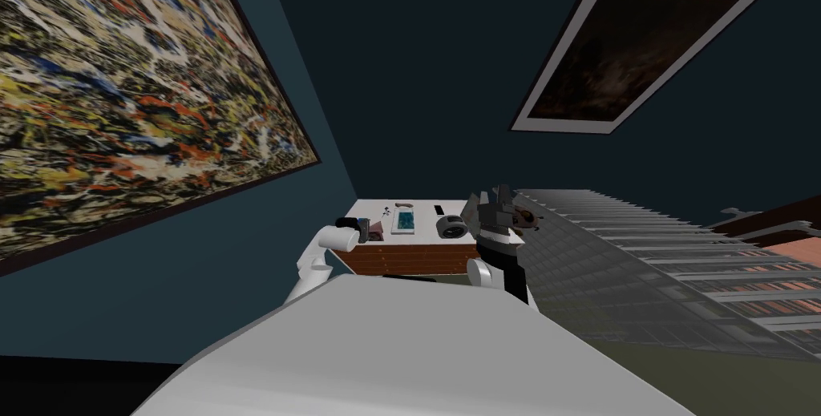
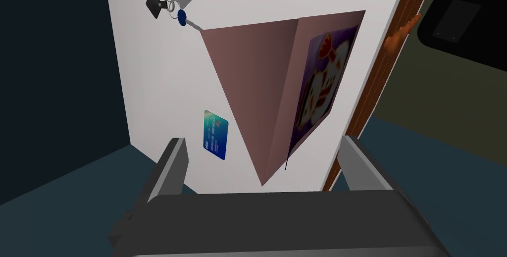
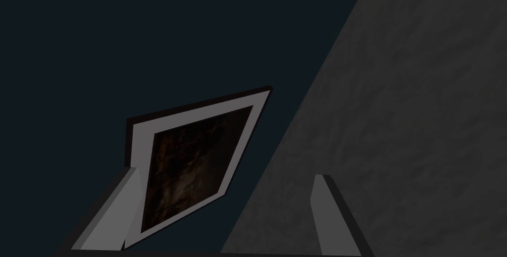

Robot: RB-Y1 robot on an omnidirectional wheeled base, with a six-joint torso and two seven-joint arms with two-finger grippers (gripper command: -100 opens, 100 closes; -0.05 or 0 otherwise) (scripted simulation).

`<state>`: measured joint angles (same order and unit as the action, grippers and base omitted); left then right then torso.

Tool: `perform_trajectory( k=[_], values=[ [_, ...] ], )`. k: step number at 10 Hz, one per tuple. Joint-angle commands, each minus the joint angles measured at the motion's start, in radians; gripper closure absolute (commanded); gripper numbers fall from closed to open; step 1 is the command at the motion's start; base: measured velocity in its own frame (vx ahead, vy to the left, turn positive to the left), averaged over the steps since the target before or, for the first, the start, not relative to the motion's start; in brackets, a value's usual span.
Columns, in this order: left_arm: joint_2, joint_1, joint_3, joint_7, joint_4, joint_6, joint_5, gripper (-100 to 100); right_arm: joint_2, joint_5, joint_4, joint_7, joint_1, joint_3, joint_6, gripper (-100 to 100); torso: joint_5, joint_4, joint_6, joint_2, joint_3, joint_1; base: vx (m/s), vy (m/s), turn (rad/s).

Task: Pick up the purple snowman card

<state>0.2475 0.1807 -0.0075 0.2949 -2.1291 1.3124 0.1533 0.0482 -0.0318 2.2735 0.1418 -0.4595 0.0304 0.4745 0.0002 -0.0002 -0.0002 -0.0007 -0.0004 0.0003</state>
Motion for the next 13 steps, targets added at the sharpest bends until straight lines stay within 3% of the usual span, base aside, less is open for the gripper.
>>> perform_trajectory(
  k=[1,4,5,6,10,11,12,13],
  values=[
    [-0.005,-0.007,0.000,-0.006,0.036,-0.029,-0.003,-100,0.000,0.000,0.000,0.000,0.000,0.000,0.000,0,0.000,0.000,0.000,0.000,0.000,0.000,0.010,0.001,-0.009],
    [-0.011,-0.017,0.001,-0.013,0.082,-0.065,-0.007,-100,0.000,0.000,0.000,0.000,0.000,0.000,0.000,0,0.000,0.000,0.000,0.000,0.000,-0.001,0.009,0.000,-0.002],
    [-0.009,-0.014,0.001,-0.011,0.070,-0.054,-0.006,-100,0.000,0.000,0.000,0.000,0.000,0.000,0.000,0,0.000,0.000,0.000,0.000,0.000,-0.001,0.000,0.000,0.000],
    [-0.009,-0.015,0.001,-0.011,0.072,-0.056,-0.006,100,0.000,0.000,0.000,0.000,0.000,0.000,0.000,0,0.000,0.000,0.000,0.001,0.000,-0.001,0.000,0.000,0.000],
    [-0.010,-0.015,0.001,-0.011,0.072,-0.056,-0.006,100,0.000,0.000,0.000,0.000,0.000,0.000,0.000,0,0.000,0.000,0.000,0.001,0.001,-0.001,0.000,0.000,0.000],
    [-0.009,-0.015,0.001,-0.011,0.072,-0.056,-0.006,0,0.000,0.000,0.000,0.000,0.000,0.000,0.000,0,0.000,0.000,0.000,0.001,0.000,-0.001,0.000,0.000,0.000],
    [-0.005,-0.007,0.000,-0.006,0.036,-0.029,-0.003,100,0.000,0.000,0.000,0.000,0.000,0.000,0.000,0,0.000,0.000,0.000,0.001,0.000,-0.001,0.000,0.000,0.000],
    [-0.002,-0.004,0.000,-0.003,0.018,-0.014,-0.002,100,0.000,0.000,0.000,0.000,0.000,0.000,0.000,0,-0.001,0.000,0.000,0.001,0.001,-0.001,-0.009,0.002,0.001]
  ],
)
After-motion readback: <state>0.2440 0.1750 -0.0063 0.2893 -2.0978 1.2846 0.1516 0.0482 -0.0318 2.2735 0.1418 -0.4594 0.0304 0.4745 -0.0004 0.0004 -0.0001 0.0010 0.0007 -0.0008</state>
